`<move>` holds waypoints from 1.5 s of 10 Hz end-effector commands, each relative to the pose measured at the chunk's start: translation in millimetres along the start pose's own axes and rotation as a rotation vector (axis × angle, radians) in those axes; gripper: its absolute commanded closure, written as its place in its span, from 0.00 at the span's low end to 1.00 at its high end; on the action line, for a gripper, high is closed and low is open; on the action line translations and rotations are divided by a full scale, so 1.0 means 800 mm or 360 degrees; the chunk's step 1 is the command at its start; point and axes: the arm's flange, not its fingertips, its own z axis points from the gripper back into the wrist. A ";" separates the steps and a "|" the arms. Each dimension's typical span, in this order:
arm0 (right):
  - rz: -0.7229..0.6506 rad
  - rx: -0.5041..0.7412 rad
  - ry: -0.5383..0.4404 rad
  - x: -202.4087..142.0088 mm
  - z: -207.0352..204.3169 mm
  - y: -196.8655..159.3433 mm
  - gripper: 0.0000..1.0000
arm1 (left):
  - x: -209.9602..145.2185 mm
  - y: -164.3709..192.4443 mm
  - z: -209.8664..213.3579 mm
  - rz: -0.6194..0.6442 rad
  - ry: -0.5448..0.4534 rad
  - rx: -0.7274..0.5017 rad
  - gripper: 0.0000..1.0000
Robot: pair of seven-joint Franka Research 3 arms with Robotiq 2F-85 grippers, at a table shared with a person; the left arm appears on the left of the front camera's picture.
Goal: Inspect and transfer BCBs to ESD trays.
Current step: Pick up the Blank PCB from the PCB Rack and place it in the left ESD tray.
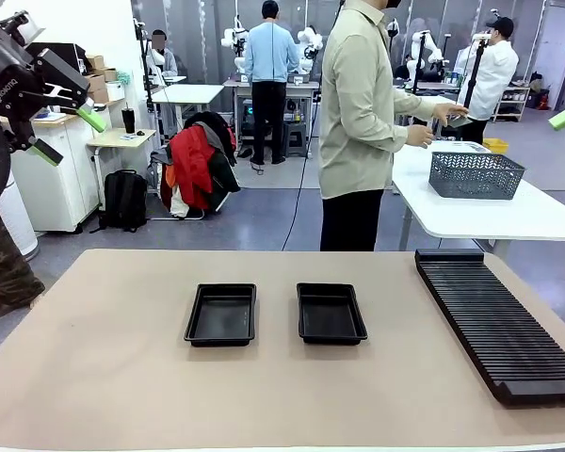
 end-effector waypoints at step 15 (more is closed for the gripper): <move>-0.0059 -0.0227 -0.0088 -0.002 0.043 0.019 0.00 | 0.009 -0.046 0.033 0.0105 -0.0002 0.0292 0.00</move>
